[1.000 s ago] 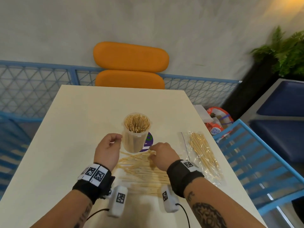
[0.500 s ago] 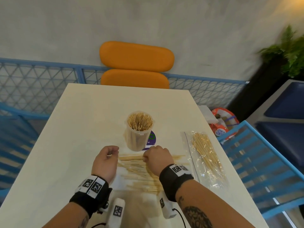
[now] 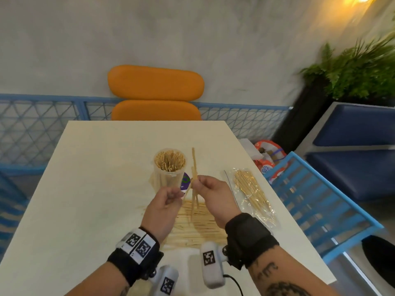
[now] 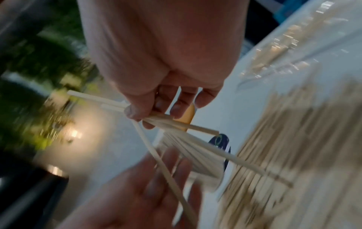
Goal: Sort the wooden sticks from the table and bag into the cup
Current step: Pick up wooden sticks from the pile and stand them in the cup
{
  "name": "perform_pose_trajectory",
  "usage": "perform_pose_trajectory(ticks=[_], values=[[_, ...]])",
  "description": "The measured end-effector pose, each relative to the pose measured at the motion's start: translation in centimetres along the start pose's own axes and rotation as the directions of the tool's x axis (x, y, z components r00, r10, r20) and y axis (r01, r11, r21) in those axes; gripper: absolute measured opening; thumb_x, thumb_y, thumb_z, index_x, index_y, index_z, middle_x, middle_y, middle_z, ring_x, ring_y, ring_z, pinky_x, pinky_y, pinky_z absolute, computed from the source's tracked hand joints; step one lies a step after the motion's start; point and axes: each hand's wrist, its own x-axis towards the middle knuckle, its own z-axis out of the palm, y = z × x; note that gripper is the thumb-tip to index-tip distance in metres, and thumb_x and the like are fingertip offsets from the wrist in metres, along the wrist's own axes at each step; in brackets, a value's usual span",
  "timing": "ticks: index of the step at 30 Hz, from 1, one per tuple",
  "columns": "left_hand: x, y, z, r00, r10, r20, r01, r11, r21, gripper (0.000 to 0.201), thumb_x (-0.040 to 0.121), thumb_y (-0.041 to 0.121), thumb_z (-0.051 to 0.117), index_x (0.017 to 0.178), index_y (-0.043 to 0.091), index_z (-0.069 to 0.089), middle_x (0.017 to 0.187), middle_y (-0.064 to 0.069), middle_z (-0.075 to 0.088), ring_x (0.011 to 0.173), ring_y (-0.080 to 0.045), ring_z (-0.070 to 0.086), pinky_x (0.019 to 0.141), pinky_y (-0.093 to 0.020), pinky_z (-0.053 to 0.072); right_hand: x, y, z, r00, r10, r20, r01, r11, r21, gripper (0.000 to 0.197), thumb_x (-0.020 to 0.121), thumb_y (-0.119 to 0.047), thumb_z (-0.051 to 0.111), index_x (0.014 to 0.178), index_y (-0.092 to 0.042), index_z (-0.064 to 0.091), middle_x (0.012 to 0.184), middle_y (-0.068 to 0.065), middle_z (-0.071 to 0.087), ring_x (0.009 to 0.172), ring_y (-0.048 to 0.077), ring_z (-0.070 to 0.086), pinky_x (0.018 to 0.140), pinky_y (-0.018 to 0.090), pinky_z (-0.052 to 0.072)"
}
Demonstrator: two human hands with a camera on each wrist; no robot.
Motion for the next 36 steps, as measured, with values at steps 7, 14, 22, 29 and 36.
perform_pose_trajectory(ticks=[7,14,22,29,36], values=[[-0.9,0.6,4.1,0.946,0.042,0.322,-0.073,0.994,0.083,0.02,0.107,0.025,0.036,0.099,0.017,0.052,0.076,0.003,0.061,0.068,-0.014,0.058,0.066,-0.035,0.047,-2.7,0.7,0.0,0.979,0.203,0.025,-0.195,0.893,0.406,0.015,0.099,-0.023,0.06,0.104,-0.008,0.062,0.072,0.008,0.047,0.053,0.016,0.04,0.046,0.028,0.035],[-1.3,0.2,4.4,0.947,-0.07,0.315,0.031,0.991,0.127,0.026,0.105,0.033,0.04,0.087,0.021,0.053,0.057,0.009,0.044,0.046,-0.01,0.036,0.048,-0.03,0.027,-3.8,1.7,-0.8,0.966,0.254,-0.042,-0.229,0.923,0.31,0.016,0.092,-0.028,0.067,0.097,-0.013,0.066,0.088,0.006,0.056,0.084,0.015,0.052,0.076,0.028,0.04],[-2.5,0.3,2.9,0.85,-0.248,0.464,0.207,0.969,0.138,0.03,0.106,0.028,0.04,0.08,0.015,0.046,0.057,0.003,0.042,0.043,-0.012,0.027,0.04,-0.021,0.019,-2.1,0.6,-1.6,0.968,-0.001,-0.251,0.011,0.999,0.04,0.041,0.103,-0.02,0.051,0.139,-0.033,0.037,0.118,-0.005,0.064,0.089,0.014,0.071,0.088,0.037,0.057],[-2.3,0.7,2.9,0.849,-0.265,0.457,0.263,0.962,0.069,0.028,0.108,0.02,0.035,0.084,0.011,0.045,0.055,-0.001,0.049,0.045,-0.019,0.047,0.045,-0.026,0.039,-2.5,2.3,-1.8,0.997,0.055,-0.058,-0.066,0.974,-0.215,0.026,0.106,-0.02,0.042,0.109,-0.014,0.067,0.099,0.0,0.073,0.073,0.008,0.068,0.066,0.018,0.049],[-1.1,0.1,2.2,0.879,-0.362,0.31,0.418,0.898,-0.14,0.027,0.107,0.027,0.037,0.088,0.013,0.051,0.056,0.003,0.032,0.043,-0.01,0.02,0.044,-0.018,0.013,-1.9,3.3,-2.2,0.992,0.13,-0.006,-0.128,0.967,-0.219,0.03,0.106,-0.026,0.041,0.133,-0.024,0.054,0.108,-0.006,0.07,0.09,0.01,0.069,0.077,0.024,0.05]])
